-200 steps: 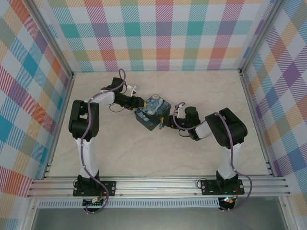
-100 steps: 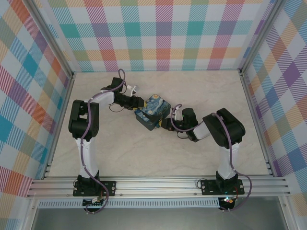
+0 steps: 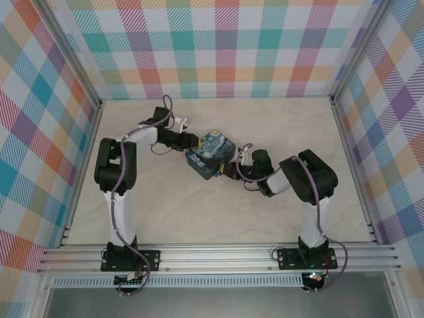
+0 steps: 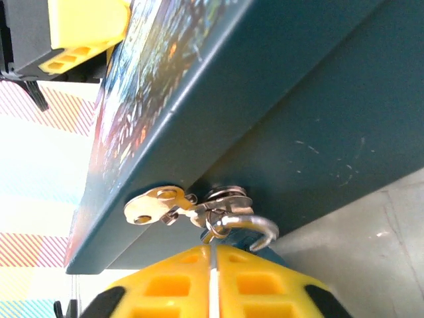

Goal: Unlock the padlock with the key

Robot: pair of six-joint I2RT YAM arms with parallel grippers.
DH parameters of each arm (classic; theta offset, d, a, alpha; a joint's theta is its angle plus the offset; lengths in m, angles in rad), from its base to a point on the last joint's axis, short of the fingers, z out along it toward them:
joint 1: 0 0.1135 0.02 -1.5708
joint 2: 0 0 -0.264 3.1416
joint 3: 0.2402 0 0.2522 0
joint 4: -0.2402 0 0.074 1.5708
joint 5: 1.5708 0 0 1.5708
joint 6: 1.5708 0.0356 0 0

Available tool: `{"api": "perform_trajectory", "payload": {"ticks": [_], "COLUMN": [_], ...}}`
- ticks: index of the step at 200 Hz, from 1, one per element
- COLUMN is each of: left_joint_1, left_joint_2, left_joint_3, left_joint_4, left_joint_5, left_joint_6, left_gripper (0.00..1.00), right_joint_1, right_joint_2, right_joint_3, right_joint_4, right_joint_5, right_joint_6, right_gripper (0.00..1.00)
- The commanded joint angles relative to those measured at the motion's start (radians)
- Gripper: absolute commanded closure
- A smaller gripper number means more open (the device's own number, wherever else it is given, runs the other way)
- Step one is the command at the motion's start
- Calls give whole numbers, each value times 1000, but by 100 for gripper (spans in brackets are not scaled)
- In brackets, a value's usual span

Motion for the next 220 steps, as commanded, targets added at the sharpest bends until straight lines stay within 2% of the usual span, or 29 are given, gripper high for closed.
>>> {"api": "perform_trajectory", "payload": {"ticks": [1, 21, 66, 102, 144, 186, 220], "left_joint_1": [26, 25, 25, 24, 22, 18, 15], "left_joint_2": [26, 26, 21, 19, 23, 24, 20], "left_joint_3": [-46, -46, -53, -52, -50, -47, -42], "left_joint_4": [-50, -47, -45, -44, -45, -44, -50], "left_joint_5": [-153, -158, -163, -170, -174, -187, -190], "left_joint_6": [2, -1, -2, -2, -2, -2, 0], "left_gripper": [59, 59, 59, 59, 60, 59, 60], "right_joint_1": [-12, -37, -43, -41, -33, -33, -35], "right_joint_2": [4, -18, -18, -1, 1, -17, -45], "right_joint_3": [-35, -74, -74, -43, -32, -56, -61], "right_joint_4": [54, 57, 77, 61, 70, 80, 21], "right_joint_5": [30, 61, 24, 24, 29, 58, 60], "right_joint_6": [23, 20, 33, 34, 45, 45, -11], "right_gripper": [84, 81, 70, 70, 64, 65, 58]}}
